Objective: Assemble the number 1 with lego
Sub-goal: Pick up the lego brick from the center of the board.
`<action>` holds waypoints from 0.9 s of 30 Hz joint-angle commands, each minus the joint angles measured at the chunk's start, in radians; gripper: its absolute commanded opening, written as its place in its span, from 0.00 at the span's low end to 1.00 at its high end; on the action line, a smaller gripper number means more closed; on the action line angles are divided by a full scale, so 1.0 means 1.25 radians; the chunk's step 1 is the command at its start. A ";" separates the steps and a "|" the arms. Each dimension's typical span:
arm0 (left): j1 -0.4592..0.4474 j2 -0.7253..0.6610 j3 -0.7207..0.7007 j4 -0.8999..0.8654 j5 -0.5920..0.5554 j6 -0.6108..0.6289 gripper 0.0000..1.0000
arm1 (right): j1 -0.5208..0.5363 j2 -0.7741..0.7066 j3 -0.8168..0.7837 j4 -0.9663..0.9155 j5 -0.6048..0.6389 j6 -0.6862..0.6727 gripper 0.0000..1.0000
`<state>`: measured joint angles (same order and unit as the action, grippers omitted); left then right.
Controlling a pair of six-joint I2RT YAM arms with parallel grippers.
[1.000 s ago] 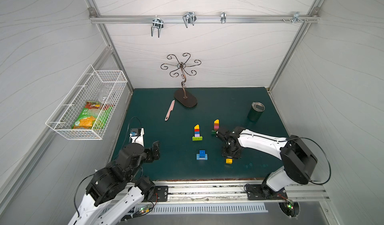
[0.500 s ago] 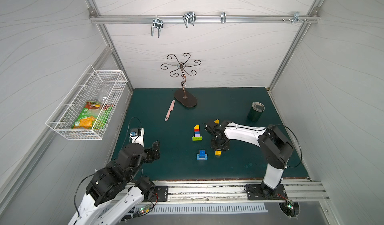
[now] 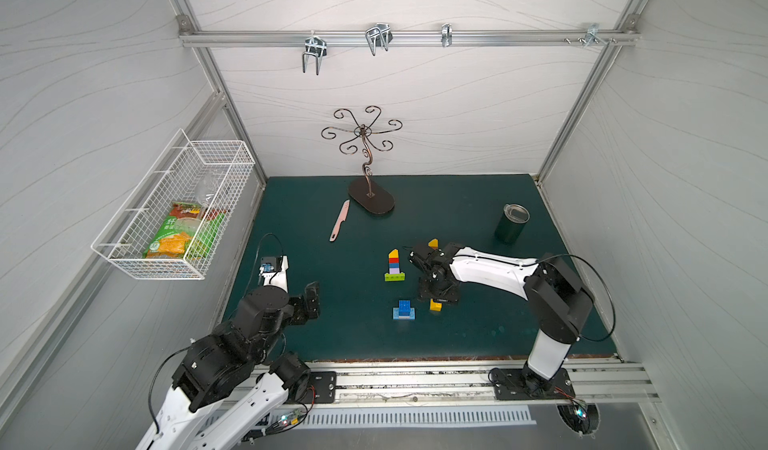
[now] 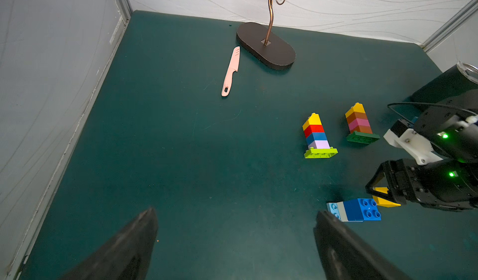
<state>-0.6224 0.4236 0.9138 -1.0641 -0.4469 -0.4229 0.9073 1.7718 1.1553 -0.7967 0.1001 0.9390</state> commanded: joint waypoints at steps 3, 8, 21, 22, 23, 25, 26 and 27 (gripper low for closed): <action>0.002 -0.006 0.004 0.049 -0.015 -0.003 1.00 | 0.009 -0.032 -0.035 -0.018 0.002 0.045 0.67; 0.003 -0.003 0.003 0.051 -0.008 0.001 1.00 | 0.006 -0.023 -0.052 -0.001 -0.014 0.055 0.61; 0.002 -0.002 0.002 0.054 -0.007 0.003 1.00 | 0.000 -0.016 -0.052 -0.005 -0.006 0.051 0.43; 0.003 -0.001 0.002 0.054 -0.006 0.003 1.00 | -0.001 -0.015 -0.051 -0.003 -0.006 0.050 0.40; 0.002 -0.002 0.002 0.054 -0.007 0.003 1.00 | -0.001 -0.013 -0.052 -0.004 -0.006 0.048 0.37; 0.002 -0.001 0.002 0.054 -0.007 0.003 1.00 | -0.001 -0.013 -0.053 -0.005 -0.008 0.047 0.30; 0.002 -0.002 0.002 0.054 -0.007 0.003 0.99 | -0.001 -0.015 -0.053 -0.006 -0.010 0.048 0.26; 0.002 -0.001 0.002 0.054 -0.007 0.003 1.00 | -0.001 -0.017 -0.052 -0.009 -0.010 0.048 0.23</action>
<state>-0.6224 0.4232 0.9134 -1.0634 -0.4522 -0.4225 0.9108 1.7557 1.0931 -0.7860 0.0887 0.9981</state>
